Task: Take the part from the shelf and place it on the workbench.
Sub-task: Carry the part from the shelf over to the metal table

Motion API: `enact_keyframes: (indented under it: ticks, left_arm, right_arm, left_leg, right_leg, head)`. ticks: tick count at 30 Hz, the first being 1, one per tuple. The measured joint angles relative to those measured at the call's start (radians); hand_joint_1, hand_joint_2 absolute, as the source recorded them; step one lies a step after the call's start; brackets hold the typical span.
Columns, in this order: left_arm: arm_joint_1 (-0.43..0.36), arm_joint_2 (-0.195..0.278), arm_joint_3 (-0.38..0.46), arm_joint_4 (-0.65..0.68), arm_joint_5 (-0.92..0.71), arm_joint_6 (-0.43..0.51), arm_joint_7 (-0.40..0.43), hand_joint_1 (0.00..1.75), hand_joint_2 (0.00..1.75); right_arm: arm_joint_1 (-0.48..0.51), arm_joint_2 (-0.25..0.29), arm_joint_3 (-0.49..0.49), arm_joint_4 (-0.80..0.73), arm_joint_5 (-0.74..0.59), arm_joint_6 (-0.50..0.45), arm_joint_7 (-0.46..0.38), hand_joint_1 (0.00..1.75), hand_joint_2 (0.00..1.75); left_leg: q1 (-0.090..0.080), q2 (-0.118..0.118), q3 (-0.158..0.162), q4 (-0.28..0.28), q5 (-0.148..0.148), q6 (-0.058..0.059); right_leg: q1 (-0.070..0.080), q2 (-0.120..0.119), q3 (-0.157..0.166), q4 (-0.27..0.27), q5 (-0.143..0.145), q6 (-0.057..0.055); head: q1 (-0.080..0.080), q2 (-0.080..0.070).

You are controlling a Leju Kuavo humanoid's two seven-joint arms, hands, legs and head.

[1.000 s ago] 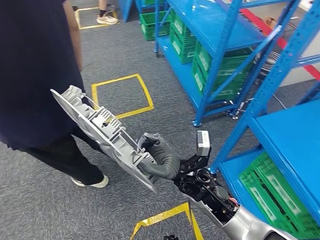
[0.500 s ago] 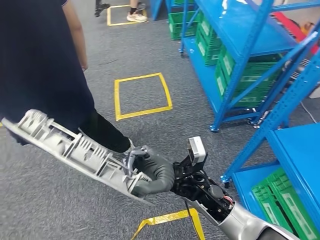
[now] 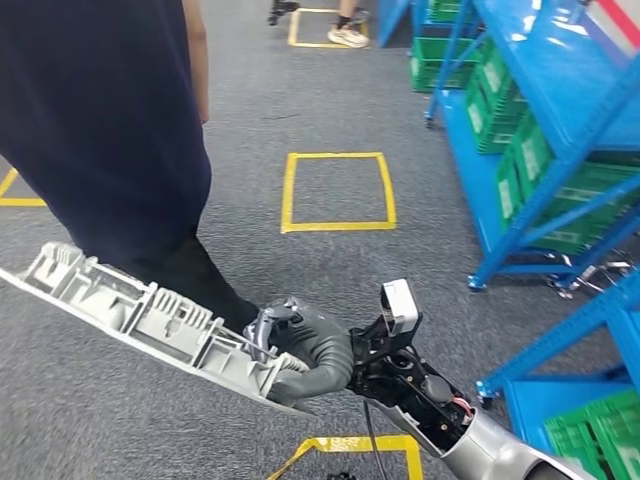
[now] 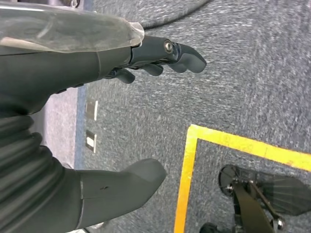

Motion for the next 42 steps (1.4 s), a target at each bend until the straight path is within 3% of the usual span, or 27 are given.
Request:
enact_keyframes:
  ticks: [2,4,6,8,10,12,14,15,16,17,19,20,21,23,24,26,28,29,30,31,32,34,35,36,38,40,42]
  left_arm:
    - [0.000,0.000,0.000,0.000,0.000,0.000,0.000,0.00,1.75]
    - [-0.001,-0.002,0.000,0.000,0.000,0.000,0.000,0.00,1.75]
    - [-0.001,-0.004,0.000,0.000,-0.001,0.000,0.000,0.00,1.75]
    - [0.003,-0.003,0.000,0.000,-0.001,0.000,0.000,0.00,1.75]
    - [0.005,-0.002,0.000,0.000,-0.002,0.000,0.000,0.00,1.75]
    - [0.002,-0.004,0.000,0.000,-0.003,0.000,0.000,0.00,1.75]
    - [0.000,-0.004,0.000,0.000,-0.003,0.000,0.000,0.00,1.75]
    - [0.001,-0.004,0.000,0.000,-0.004,0.000,0.000,0.00,1.75]
    - [0.001,-0.003,0.000,0.000,-0.004,0.000,0.000,0.00,1.75]
    - [0.002,-0.003,0.000,0.000,-0.004,0.000,0.000,0.00,1.75]
    - [0.000,-0.002,0.000,0.000,-0.005,0.000,0.000,0.00,1.75]
    - [-0.002,-0.001,0.000,0.000,-0.006,0.000,0.000,0.00,1.75]
    - [-0.003,-0.001,0.000,0.000,-0.006,0.000,0.000,0.00,1.75]
    - [-0.002,-0.002,0.000,0.000,-0.006,0.001,0.000,0.00,1.75]
    - [-0.001,-0.002,0.000,0.000,-0.006,0.001,0.000,0.00,1.75]
    - [-0.001,-0.004,0.000,0.000,-0.005,0.003,-0.001,0.00,1.75]
    - [-0.002,-0.006,0.000,0.000,-0.002,0.005,-0.001,0.00,1.75]
    - [-0.002,-0.006,0.000,0.000,0.002,0.006,-0.001,0.00,1.75]
    - [-0.002,-0.006,0.000,0.000,0.006,0.006,-0.001,0.00,1.75]
    - [-0.002,-0.006,0.000,0.000,0.013,0.007,-0.001,0.00,1.75]
    - [-0.002,-0.006,0.000,0.000,0.019,0.007,-0.001,0.00,1.75]
    - [-0.002,-0.009,0.000,0.000,0.029,0.008,-0.001,0.00,1.75]
    - [-0.003,-0.010,0.000,0.000,0.031,0.008,-0.001,0.00,1.75]
    - [-0.004,-0.011,0.000,0.000,0.033,0.008,-0.001,0.00,1.75]
    - [-0.001,-0.012,0.000,0.000,0.035,0.009,-0.001,0.00,1.75]
    - [0.003,-0.012,0.000,0.000,0.036,0.009,-0.001,0.00,1.75]
    - [0.003,-0.013,0.000,0.000,0.037,0.009,-0.001,0.00,1.75]
  right_arm:
    - [0.000,0.000,0.003,0.000,0.000,0.000,0.000,1.75,1.75]
    - [-0.001,0.000,0.005,0.000,-0.001,0.002,0.000,1.75,1.75]
    - [-0.002,0.000,0.006,-0.001,-0.008,0.011,-0.003,1.75,1.75]
    - [-0.002,0.001,0.005,-0.001,-0.019,0.024,-0.008,1.75,1.75]
    - [-0.003,0.002,0.005,-0.001,-0.023,0.036,-0.011,1.75,1.75]
    - [-0.004,0.004,0.005,-0.001,-0.023,0.043,-0.011,1.75,1.75]
    - [-0.003,0.004,0.005,-0.001,-0.021,0.046,-0.011,1.75,1.75]
    - [-0.002,0.004,0.005,-0.001,-0.020,0.047,-0.011,1.75,1.75]
    - [-0.002,0.004,0.005,-0.001,-0.019,0.048,-0.011,1.75,1.75]
    - [-0.002,0.004,0.005,-0.001,-0.019,0.048,-0.011,1.75,1.75]
    - [-0.003,0.004,0.005,-0.001,-0.019,0.050,-0.009,1.75,1.75]
    - [-0.004,0.004,0.005,-0.001,-0.019,0.050,-0.006,1.75,1.75]
    - [-0.004,0.004,0.005,-0.001,-0.020,0.051,0.000,1.75,1.75]
    - [-0.006,0.004,0.005,0.000,-0.023,0.051,0.015,1.75,1.75]
    - [-0.007,0.004,0.005,0.000,-0.026,0.052,0.023,1.75,1.75]
    - [-0.010,0.004,0.006,0.002,-0.032,0.052,0.034,1.75,1.75]
    - [-0.012,0.004,0.007,0.007,-0.036,0.053,0.042,1.75,1.75]
    - [-0.012,0.004,0.007,0.011,-0.037,0.053,0.048,1.75,1.75]
    - [-0.013,0.004,0.008,0.015,-0.042,0.053,0.056,1.75,1.75]
    - [-0.015,0.004,0.009,0.020,-0.048,0.053,0.064,1.75,1.75]
    - [-0.020,0.004,0.011,0.025,-0.056,0.054,0.073,1.75,1.75]
    - [-0.033,0.004,0.016,0.036,-0.070,0.058,0.084,1.75,1.75]
    - [-0.039,0.004,0.018,0.041,-0.073,0.060,0.087,1.75,1.75]
    - [-0.043,0.004,0.021,0.046,-0.074,0.061,0.087,1.75,1.75]
    - [-0.049,0.006,0.025,0.056,-0.073,0.064,0.086,1.75,1.75]
    - [-0.056,0.009,0.029,0.066,-0.072,0.065,0.083,1.75,1.75]
    - [-0.059,0.011,0.031,0.075,-0.071,0.067,0.080,1.75,1.75]
  left_leg:
    - [0.000,-0.029,0.004,0.000,0.000,-0.001]
    - [-0.001,-0.054,0.004,0.003,0.000,-0.006]
    - [0.000,-0.075,-0.003,0.003,0.002,-0.018]
    - [0.004,-0.090,-0.010,0.001,0.007,-0.032]
    - [0.003,-0.052,-0.030,0.037,-0.016,-0.041]
    - [0.001,0.008,-0.091,0.161,-0.081,-0.048]
    - [0.003,0.030,-0.159,0.295,-0.132,-0.055]
    - [0.004,0.033,-0.170,0.317,-0.131,-0.058]
    - [0.005,0.037,-0.157,0.294,-0.111,-0.059]
    - [0.006,0.045,-0.124,0.232,-0.079,-0.059]
    - [0.003,0.086,-0.042,0.083,-0.021,-0.053]
    - [0.001,0.099,-0.017,0.036,-0.008,-0.046]
    - [-0.002,0.106,-0.007,0.015,-0.005,-0.039]
    - [-0.004,0.085,-0.009,0.011,-0.006,-0.023]
    - [-0.003,0.075,-0.009,0.010,-0.006,-0.018]
    - [0.001,0.055,-0.007,0.007,-0.004,-0.007]
    - [-0.001,0.034,-0.007,0.007,-0.003,0.000]
    - [-0.002,0.022,-0.007,0.007,-0.003,0.002]
    - [-0.004,0.008,-0.007,0.008,-0.003,0.003]
    - [-0.005,-0.007,-0.006,0.009,-0.003,0.003]
    - [-0.005,-0.021,-0.005,0.009,-0.003,0.003]
    - [-0.005,-0.047,-0.006,0.012,-0.003,0.000]
    - [-0.005,-0.058,-0.009,0.014,-0.002,-0.003]
    - [-0.004,-0.069,-0.012,0.014,-0.001,-0.007]
    - [-0.002,-0.090,-0.018,0.010,0.005,-0.020]
    - [-0.003,-0.065,-0.028,0.026,-0.006,-0.030]
    - [-0.005,-0.003,-0.074,0.119,-0.056,-0.038]
  right_leg:
    - [0.000,0.012,0.044,-0.107,0.073,-0.007]
    - [-0.001,0.055,0.106,-0.254,0.139,-0.018]
    - [0.001,0.080,0.128,-0.311,0.153,-0.025]
    - [0.001,0.063,0.131,-0.318,0.156,-0.032]
    - [-0.002,0.039,0.135,-0.329,0.163,-0.044]
    - [-0.001,0.012,0.137,-0.334,0.165,-0.051]
    - [0.002,-0.016,0.136,-0.334,0.163,-0.054]
    - [0.002,-0.029,0.136,-0.333,0.162,-0.054]
    - [0.002,-0.042,0.137,-0.333,0.160,-0.053]
    - [0.001,-0.053,0.138,-0.333,0.158,-0.050]
    - [0.005,-0.073,0.141,-0.329,0.151,-0.042]
    - [0.009,-0.081,0.143,-0.326,0.148,-0.037]
    - [0.013,-0.089,0.144,-0.324,0.145,-0.031]
    - [0.014,-0.104,0.148,-0.323,0.138,-0.021]
    - [0.012,-0.097,0.148,-0.316,0.130,-0.015]
    - [0.007,-0.054,0.122,-0.250,0.084,-0.006]
    - [0.006,-0.012,0.055,-0.103,0.014,-0.004]
    - [0.006,-0.005,0.022,-0.037,-0.008,-0.004]
    - [0.006,-0.002,0.003,-0.003,-0.010,-0.005]
    - [0.006,0.000,0.004,-0.013,0.010,-0.008]
    - [0.006,0.006,0.023,-0.062,0.047,-0.012]
    - [0.005,0.047,0.084,-0.210,0.125,-0.023]
    - [0.005,0.066,0.107,-0.266,0.146,-0.027]
    - [0.006,0.080,0.119,-0.297,0.153,-0.029]
    - [0.007,0.068,0.124,-0.309,0.151,-0.034]
    - [0.003,0.045,0.131,-0.320,0.157,-0.043]
    - [0.001,0.018,0.136,-0.328,0.160,-0.052]
  head:
    - [0.004,0.000]
    - [0.006,0.000]
    - [0.006,0.000]
    - [0.004,0.000]
    - [-0.006,0.000]
    - [-0.022,0.000]
    - [-0.031,0.000]
    - [-0.032,0.000]
    - [-0.033,0.000]
    - [-0.034,0.000]
    - [-0.038,0.000]
    - [-0.036,0.000]
    - [-0.034,0.000]
    - [-0.027,0.000]
    - [-0.025,0.000]
    - [-0.019,0.000]
    - [-0.008,0.000]
    - [-0.004,0.000]
    - [-0.002,0.000]
    - [0.000,0.000]
    - [0.001,0.000]
    - [0.004,0.000]
    - [0.005,0.000]
    - [0.004,0.000]
    - [0.003,0.000]
    - [-0.003,0.000]
    - [-0.018,0.000]
